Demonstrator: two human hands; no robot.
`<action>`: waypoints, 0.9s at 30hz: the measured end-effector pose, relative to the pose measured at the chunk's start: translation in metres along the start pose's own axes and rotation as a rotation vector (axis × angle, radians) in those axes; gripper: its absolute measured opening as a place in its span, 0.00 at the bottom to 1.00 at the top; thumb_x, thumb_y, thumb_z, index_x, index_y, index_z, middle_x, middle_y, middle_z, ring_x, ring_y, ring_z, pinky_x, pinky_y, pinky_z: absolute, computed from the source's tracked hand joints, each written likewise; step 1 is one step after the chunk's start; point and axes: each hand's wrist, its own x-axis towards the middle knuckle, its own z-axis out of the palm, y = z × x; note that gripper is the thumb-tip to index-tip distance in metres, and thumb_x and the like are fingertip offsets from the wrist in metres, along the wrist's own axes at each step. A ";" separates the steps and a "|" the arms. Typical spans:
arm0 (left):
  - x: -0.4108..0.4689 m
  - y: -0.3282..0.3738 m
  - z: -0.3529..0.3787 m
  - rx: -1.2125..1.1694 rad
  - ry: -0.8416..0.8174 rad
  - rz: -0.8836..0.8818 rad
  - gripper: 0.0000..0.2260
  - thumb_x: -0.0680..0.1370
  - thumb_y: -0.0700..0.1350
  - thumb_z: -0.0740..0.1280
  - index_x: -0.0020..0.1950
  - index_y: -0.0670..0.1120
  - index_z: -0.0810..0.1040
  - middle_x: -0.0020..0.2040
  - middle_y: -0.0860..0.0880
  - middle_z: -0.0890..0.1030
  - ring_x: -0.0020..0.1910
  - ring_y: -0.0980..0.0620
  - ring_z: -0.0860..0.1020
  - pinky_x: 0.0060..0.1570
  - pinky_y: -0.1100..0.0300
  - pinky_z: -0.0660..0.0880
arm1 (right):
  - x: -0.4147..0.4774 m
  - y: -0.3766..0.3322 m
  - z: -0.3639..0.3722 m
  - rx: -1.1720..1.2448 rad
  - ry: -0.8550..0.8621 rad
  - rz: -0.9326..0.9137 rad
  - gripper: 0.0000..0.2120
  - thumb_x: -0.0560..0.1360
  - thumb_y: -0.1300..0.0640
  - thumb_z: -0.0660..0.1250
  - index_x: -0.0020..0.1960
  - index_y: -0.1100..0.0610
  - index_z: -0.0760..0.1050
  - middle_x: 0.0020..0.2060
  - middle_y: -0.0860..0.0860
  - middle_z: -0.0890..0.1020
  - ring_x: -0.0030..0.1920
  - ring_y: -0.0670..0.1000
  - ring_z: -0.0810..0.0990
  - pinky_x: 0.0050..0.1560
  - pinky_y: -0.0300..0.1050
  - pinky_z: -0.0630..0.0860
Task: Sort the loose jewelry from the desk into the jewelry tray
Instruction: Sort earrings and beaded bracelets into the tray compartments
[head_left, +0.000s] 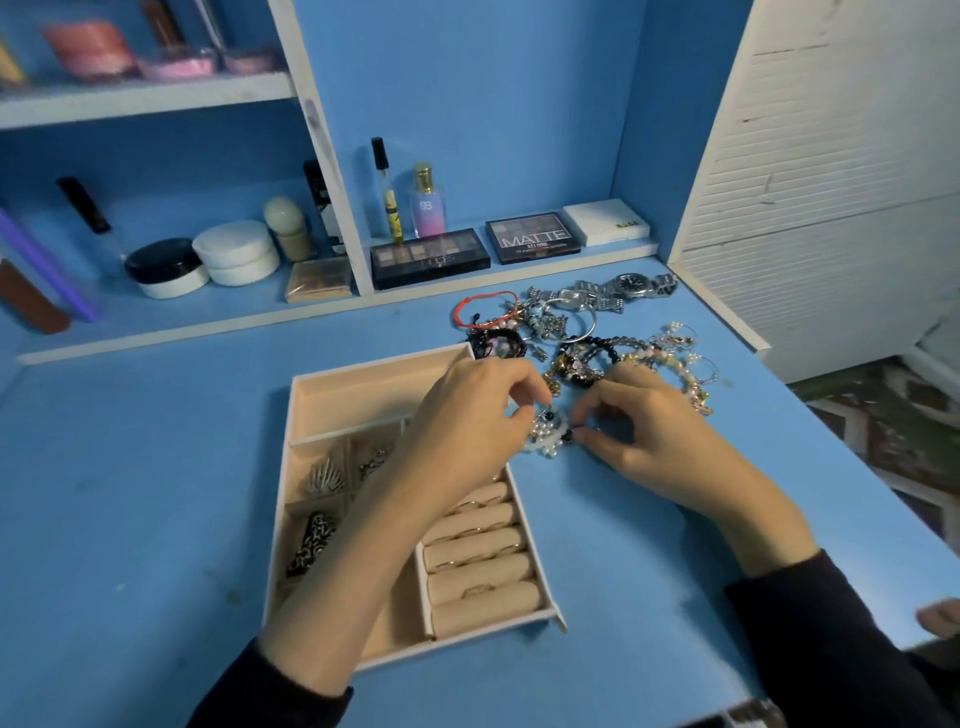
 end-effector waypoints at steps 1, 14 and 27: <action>0.000 0.000 0.000 -0.008 0.007 -0.003 0.08 0.76 0.42 0.64 0.48 0.54 0.79 0.39 0.62 0.75 0.41 0.61 0.70 0.38 0.68 0.66 | 0.000 0.000 0.000 -0.002 0.003 -0.008 0.05 0.72 0.58 0.69 0.42 0.50 0.75 0.39 0.44 0.70 0.43 0.46 0.67 0.44 0.31 0.63; 0.000 -0.001 -0.001 -0.033 0.055 -0.022 0.08 0.76 0.42 0.64 0.48 0.53 0.80 0.39 0.62 0.75 0.41 0.61 0.73 0.36 0.72 0.66 | -0.001 -0.006 -0.001 0.161 0.198 0.012 0.04 0.77 0.62 0.63 0.43 0.56 0.72 0.38 0.47 0.75 0.42 0.43 0.71 0.40 0.30 0.65; 0.004 0.006 0.009 -0.005 -0.053 0.038 0.04 0.75 0.45 0.67 0.47 0.53 0.79 0.39 0.60 0.77 0.39 0.62 0.72 0.40 0.67 0.70 | 0.001 -0.014 -0.001 0.556 0.440 0.052 0.04 0.78 0.56 0.61 0.45 0.51 0.70 0.36 0.43 0.76 0.36 0.42 0.73 0.39 0.39 0.70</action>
